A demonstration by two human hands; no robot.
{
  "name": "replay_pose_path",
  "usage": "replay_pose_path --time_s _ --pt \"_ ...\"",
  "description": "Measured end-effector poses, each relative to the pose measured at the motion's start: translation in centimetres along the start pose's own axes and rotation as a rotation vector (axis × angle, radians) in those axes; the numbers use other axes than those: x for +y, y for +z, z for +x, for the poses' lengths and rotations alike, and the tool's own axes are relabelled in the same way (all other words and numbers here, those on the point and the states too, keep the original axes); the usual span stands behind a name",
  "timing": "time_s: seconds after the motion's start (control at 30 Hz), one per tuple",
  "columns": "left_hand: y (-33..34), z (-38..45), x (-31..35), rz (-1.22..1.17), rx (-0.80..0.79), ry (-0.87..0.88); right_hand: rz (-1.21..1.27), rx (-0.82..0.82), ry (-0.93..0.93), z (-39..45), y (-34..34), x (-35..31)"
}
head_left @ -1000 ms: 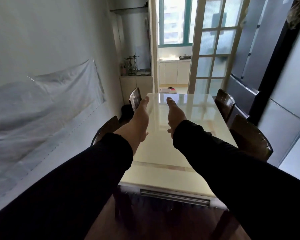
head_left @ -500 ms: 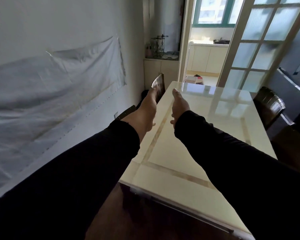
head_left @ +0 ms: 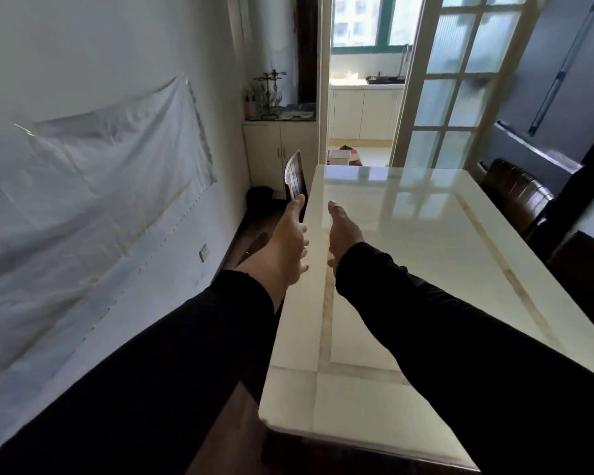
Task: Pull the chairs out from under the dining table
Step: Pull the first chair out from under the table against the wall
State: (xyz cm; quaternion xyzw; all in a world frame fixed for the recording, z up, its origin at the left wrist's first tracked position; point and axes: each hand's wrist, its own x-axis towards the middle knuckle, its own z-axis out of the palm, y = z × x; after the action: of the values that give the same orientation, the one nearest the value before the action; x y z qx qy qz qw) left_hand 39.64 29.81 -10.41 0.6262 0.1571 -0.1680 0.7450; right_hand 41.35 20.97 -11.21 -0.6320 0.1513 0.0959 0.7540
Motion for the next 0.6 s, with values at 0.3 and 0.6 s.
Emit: replay_pose_path --time_s 0.3,0.6 --pt "-9.1 4.5 1.4 -0.015 -0.012 -0.074 0.015 0.087 0.084 2.5 8.5 2.7" --pt "-11.7 7.1 2.6 -0.054 -0.027 -0.046 0.117 0.036 0.149 5.7 11.2 2.4"
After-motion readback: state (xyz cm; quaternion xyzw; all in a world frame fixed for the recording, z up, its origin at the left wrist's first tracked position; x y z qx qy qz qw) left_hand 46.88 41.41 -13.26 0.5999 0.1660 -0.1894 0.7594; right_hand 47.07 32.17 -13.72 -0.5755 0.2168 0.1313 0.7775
